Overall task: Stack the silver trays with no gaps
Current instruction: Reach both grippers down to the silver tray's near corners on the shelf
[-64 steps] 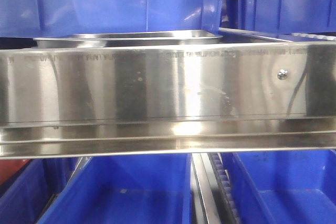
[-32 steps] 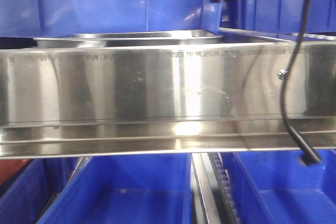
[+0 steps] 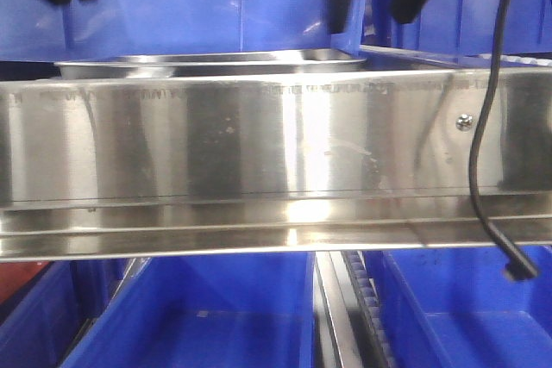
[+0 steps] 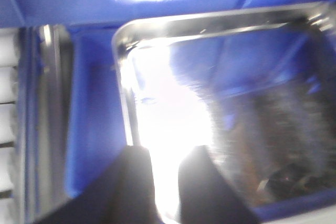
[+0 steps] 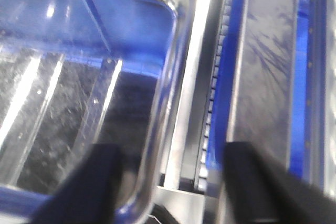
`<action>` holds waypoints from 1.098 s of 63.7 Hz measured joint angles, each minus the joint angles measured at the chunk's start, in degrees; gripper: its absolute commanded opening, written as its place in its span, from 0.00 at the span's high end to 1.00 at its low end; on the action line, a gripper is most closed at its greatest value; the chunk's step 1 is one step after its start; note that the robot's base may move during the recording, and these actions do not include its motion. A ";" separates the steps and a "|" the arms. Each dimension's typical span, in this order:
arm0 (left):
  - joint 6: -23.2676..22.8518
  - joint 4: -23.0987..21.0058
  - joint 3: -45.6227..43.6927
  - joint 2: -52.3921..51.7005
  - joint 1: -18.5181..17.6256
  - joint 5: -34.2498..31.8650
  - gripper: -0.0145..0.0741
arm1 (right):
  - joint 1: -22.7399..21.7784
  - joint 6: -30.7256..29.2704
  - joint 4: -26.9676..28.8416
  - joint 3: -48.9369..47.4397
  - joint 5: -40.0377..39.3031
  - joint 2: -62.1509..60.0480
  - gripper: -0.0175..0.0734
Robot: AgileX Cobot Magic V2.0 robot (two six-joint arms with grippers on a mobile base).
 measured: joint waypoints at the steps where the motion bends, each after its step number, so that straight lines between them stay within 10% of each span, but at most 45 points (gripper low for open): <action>1: 0.00 0.29 0.00 0.24 0.00 0.00 0.57 | 0.00 0.00 0.00 0.00 -0.16 0.00 0.47; 30: -5.45 7.82 0.00 2.95 1.90 -0.85 0.51 | -0.11 2.29 0.00 0.00 -6.77 0.67 0.52; 70: -4.68 0.95 0.00 2.95 6.07 -4.45 0.51 | -1.05 3.34 0.29 -0.04 -6.43 5.91 0.52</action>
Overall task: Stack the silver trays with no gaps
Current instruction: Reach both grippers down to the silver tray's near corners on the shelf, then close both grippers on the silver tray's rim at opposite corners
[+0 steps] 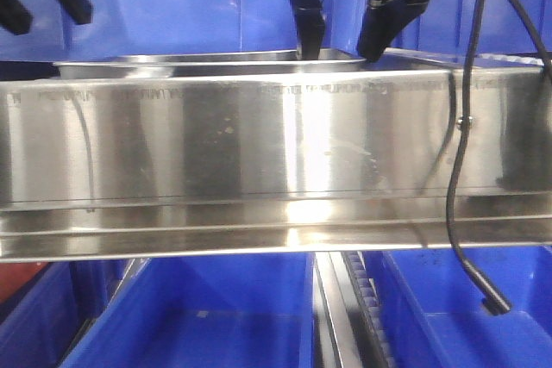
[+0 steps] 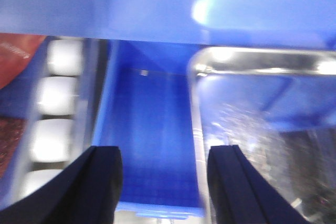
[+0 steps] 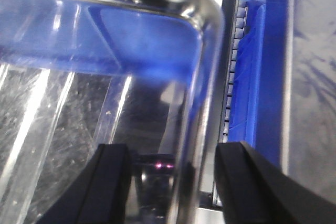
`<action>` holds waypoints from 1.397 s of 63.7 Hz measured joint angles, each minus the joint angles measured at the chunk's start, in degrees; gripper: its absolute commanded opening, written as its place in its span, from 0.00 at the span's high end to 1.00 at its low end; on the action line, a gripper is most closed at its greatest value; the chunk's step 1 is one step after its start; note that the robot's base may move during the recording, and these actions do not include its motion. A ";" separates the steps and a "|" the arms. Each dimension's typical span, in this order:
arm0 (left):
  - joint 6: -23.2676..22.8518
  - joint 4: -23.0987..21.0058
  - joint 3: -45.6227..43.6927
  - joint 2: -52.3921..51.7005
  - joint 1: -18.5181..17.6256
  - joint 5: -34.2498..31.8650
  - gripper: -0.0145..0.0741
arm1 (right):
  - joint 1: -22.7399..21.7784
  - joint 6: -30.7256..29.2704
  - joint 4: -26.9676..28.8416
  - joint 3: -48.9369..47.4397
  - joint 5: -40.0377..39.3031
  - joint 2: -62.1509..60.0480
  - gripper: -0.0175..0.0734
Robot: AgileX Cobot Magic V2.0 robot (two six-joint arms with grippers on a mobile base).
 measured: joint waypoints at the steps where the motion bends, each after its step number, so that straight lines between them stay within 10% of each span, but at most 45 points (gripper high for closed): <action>1: 0.00 0.00 0.00 0.00 -0.10 -0.02 0.51 | -0.15 0.00 0.00 0.00 0.00 0.00 0.52; 89: 4.55 -0.48 -2.02 9.71 -0.46 -0.01 0.52 | -1.06 0.15 1.53 0.00 -1.62 1.25 0.53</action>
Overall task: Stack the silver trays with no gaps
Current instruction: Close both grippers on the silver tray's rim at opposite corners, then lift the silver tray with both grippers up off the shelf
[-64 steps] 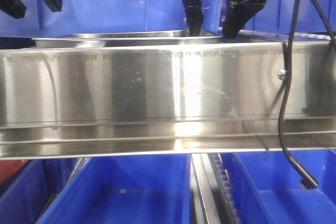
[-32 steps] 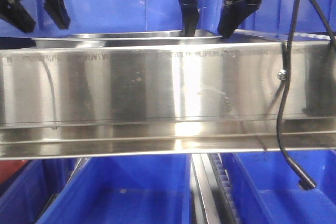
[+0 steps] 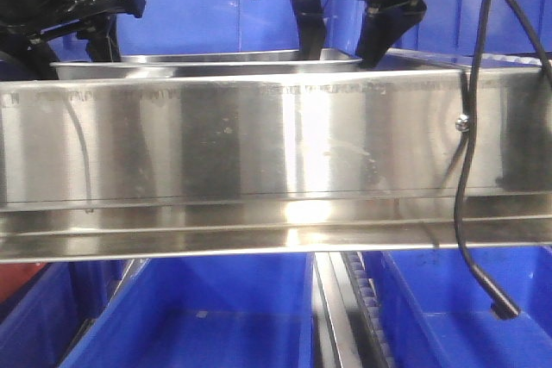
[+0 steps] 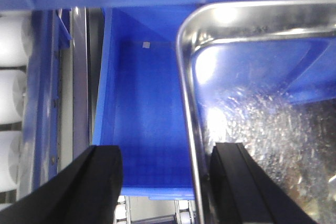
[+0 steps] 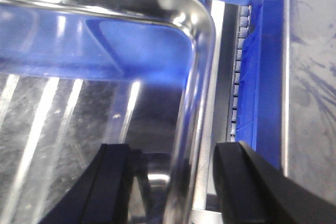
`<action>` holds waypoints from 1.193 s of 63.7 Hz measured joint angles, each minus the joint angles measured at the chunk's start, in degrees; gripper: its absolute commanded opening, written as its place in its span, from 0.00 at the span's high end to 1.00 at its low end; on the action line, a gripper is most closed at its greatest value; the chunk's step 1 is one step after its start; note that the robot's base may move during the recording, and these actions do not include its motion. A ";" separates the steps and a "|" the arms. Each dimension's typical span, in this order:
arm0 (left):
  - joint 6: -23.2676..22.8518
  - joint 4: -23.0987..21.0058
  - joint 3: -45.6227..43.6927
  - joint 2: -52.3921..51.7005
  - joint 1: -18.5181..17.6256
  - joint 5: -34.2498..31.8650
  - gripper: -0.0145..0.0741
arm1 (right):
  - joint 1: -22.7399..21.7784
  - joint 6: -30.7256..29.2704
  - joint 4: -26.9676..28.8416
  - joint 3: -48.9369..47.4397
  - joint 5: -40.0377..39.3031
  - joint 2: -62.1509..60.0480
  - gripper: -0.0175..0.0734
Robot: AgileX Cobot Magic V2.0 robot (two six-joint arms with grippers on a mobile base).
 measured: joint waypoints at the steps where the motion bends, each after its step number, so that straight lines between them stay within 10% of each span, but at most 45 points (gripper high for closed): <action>1: 0.00 0.00 0.00 0.00 0.00 0.00 0.52 | 0.00 0.00 0.00 0.00 0.00 0.23 0.53; 31: 0.00 -0.78 -0.12 0.00 0.00 -0.12 0.86 | 0.00 0.08 0.00 -0.37 -1.16 1.66 0.78; 76: 0.10 -1.97 -3.80 -4.20 -0.22 6.39 0.85 | -0.12 0.89 1.05 -0.71 -0.03 -1.78 0.87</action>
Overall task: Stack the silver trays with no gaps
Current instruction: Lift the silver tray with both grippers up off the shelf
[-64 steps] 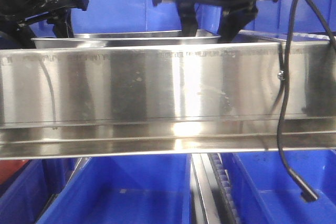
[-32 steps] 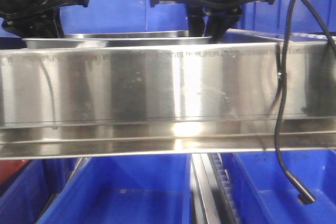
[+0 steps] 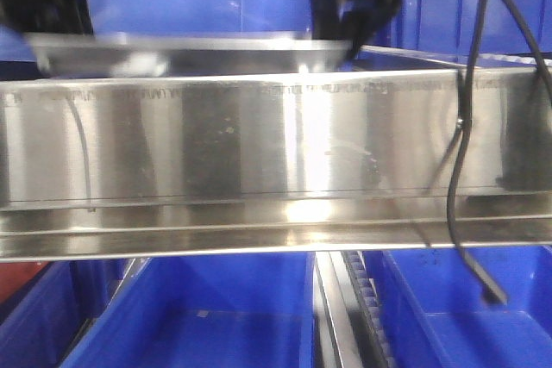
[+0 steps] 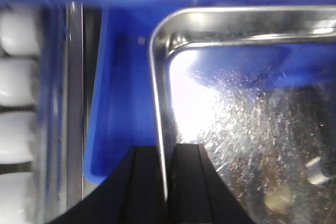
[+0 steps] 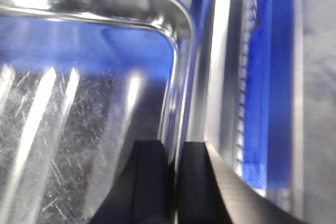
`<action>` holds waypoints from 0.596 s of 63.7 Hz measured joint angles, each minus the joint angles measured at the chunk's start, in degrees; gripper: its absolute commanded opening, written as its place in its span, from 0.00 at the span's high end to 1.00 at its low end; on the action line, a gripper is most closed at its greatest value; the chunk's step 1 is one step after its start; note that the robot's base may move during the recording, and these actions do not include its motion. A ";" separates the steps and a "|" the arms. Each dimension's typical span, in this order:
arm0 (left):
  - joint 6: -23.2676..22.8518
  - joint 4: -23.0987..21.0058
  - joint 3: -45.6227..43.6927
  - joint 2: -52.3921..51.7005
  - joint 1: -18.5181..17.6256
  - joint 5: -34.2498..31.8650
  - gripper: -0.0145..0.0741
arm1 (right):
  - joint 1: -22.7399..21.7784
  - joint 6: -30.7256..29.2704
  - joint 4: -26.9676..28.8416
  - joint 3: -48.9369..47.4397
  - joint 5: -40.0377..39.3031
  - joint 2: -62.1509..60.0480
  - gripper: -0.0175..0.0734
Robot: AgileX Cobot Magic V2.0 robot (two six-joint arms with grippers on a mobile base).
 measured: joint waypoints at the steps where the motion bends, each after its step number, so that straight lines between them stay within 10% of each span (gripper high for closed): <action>1: 0.00 0.12 -0.31 -0.29 -0.04 0.27 0.85 | 0.00 0.00 0.00 -0.16 0.00 -0.39 0.87; 38: -0.10 1.73 -7.99 -10.28 -1.92 2.57 0.85 | 4.14 0.00 -9.64 -13.73 6.61 -8.02 0.87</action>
